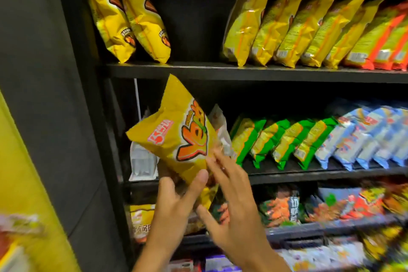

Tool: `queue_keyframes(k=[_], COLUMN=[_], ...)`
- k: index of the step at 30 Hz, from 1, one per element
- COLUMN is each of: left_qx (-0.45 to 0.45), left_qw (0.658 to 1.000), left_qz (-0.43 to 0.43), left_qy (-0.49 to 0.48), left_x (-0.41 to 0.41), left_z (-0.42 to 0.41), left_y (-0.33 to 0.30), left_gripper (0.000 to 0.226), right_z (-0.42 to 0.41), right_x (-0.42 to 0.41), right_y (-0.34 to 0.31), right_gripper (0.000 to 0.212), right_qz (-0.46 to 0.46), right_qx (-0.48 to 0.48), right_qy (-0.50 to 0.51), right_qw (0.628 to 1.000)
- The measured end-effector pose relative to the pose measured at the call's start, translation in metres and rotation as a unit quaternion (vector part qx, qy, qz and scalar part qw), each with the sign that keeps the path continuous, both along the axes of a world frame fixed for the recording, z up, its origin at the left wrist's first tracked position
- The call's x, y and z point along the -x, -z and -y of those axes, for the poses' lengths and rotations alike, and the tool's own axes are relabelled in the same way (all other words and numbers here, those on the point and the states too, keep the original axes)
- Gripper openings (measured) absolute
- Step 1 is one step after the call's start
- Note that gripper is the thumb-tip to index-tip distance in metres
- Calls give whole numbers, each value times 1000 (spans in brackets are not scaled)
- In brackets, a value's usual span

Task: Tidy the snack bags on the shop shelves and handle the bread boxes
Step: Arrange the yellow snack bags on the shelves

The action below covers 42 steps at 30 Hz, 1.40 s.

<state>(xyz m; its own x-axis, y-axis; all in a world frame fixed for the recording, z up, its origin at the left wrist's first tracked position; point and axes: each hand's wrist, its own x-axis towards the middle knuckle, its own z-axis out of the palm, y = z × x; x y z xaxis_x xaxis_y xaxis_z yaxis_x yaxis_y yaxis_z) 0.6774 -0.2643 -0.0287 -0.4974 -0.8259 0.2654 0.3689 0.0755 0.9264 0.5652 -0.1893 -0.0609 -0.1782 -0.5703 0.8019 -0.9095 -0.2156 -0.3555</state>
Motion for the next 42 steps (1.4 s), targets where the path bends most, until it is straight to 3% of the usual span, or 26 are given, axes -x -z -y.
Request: queue_keyframes(k=[4,6,9,13,16,18,20,24,28,33,36,38,42], left_qx=[-48,-77,-76,-68,-88,-85,-68,-67,-83,-78,-56,-41,-10], left_qw=[998,996,992,988,980,974,971,989,996,996,998,998,999], left_qz=[17,48,85,107,125,142,155,92,6,32,39,38,12], left_qy=[-24,-1,50,93,127,158,170,99,33,-17,-18,-1,39], left_x=[-19,-31,-44,-55,-65,-73,-81,-83,-78,-75,-76,-75,-74], left_z=[17,24,25,19,19,23,25,22,17,17,18,17,16], left_y=[32,49,67,84,96,102,106,103,92,96,104,107,109], left_gripper=[59,75,90,107,110,110,111,109,85,45,62,76,78], right_z=[-9,-15,-16,-1,8,13,16,15,13,5,-3,-6,-9], right_x=[-13,-16,-12,0,-3,-9,-19,-34,-43,-39,-32,-28,-24], right_y=[27,27,16,9,11,14,21,41,52,54,49,46,47], right_gripper=[60,56,54,70,75,50,30,30,31,30,50,42,20], right_qz=[14,122,307,409,434,437,441,477,497,469,467,457,421], right_qx=[-31,-27,21,-16,-97,-124,-107,-84,-94,-139,-92,-81,-87], right_qy=[-45,-64,-85,-142,-176,-201,-188,-164,-170,-199,-208,-205,-182], right_qw=[998,990,948,901,878,868,871,859,846,849,854,862,884])
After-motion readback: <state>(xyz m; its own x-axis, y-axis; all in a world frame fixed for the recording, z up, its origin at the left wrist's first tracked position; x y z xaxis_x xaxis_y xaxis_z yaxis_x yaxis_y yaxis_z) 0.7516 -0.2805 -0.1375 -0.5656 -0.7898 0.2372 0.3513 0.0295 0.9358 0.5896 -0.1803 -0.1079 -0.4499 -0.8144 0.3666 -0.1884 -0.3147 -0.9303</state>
